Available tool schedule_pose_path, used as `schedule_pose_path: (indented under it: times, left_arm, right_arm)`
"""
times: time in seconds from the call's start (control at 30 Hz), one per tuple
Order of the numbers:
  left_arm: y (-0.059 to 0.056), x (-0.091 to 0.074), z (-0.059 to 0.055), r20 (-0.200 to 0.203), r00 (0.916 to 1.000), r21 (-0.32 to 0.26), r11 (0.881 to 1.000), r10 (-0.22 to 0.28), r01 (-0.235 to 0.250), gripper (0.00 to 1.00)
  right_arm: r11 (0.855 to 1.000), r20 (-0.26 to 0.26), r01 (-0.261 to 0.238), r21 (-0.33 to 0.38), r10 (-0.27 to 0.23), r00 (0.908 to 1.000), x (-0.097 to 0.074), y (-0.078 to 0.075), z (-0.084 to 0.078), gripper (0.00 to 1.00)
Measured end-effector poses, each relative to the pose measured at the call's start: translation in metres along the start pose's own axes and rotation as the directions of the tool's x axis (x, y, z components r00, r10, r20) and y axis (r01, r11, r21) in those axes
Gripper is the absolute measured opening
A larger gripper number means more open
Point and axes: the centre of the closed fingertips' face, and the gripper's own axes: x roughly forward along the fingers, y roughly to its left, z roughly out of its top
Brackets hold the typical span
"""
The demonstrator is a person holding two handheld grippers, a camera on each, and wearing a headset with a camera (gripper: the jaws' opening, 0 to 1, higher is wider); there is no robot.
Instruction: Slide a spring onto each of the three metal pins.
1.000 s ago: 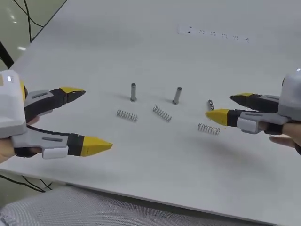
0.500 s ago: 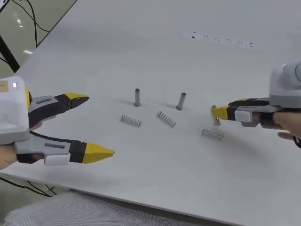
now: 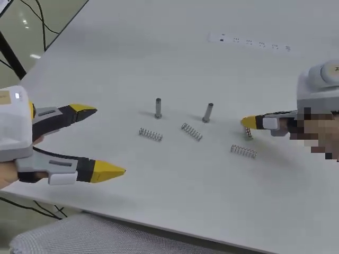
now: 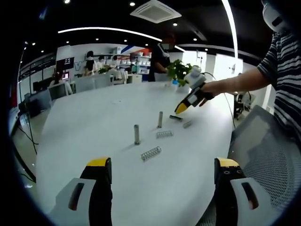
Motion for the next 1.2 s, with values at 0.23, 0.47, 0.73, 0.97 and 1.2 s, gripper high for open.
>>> schedule_pose_path:
  times: [0.23, 0.47, 0.73, 0.97, 1.2]
  left_arm:
    - [0.004, 0.001, -0.005, 0.002, 1.0000, -0.008, 1.000, 0.007, -0.007, 0.88]
    - [0.001, 0.003, -0.008, 0.001, 1.0000, -0.017, 1.000, -0.001, 0.001, 0.87]
    - [0.004, -0.001, -0.009, 0.005, 0.9999, -0.026, 1.000, 0.010, -0.010, 0.87]
    - [0.003, 0.001, -0.009, 0.003, 1.0000, -0.031, 0.999, 0.007, -0.007, 0.86]
    - [0.001, 0.003, -0.008, 0.006, 1.0000, -0.030, 1.000, 0.006, -0.006, 0.86]
  right_arm:
    - [0.999, -0.034, 0.041, 0.016, -0.041, 0.9986, 0.009, -0.006, 0.000, 0.29]
    - [0.997, -0.073, 0.069, 0.016, -0.068, 0.9950, 0.016, -0.009, -0.003, 0.24]
    - [0.993, -0.100, 0.115, -0.005, -0.115, 0.9883, 0.022, -0.010, -0.007, 0.16]
    - [0.988, -0.104, 0.150, -0.040, -0.154, 0.9826, 0.022, -0.008, -0.008, 0.13]
    - [0.987, -0.108, 0.157, -0.043, -0.161, 0.9811, 0.020, -0.008, -0.013, 0.10]
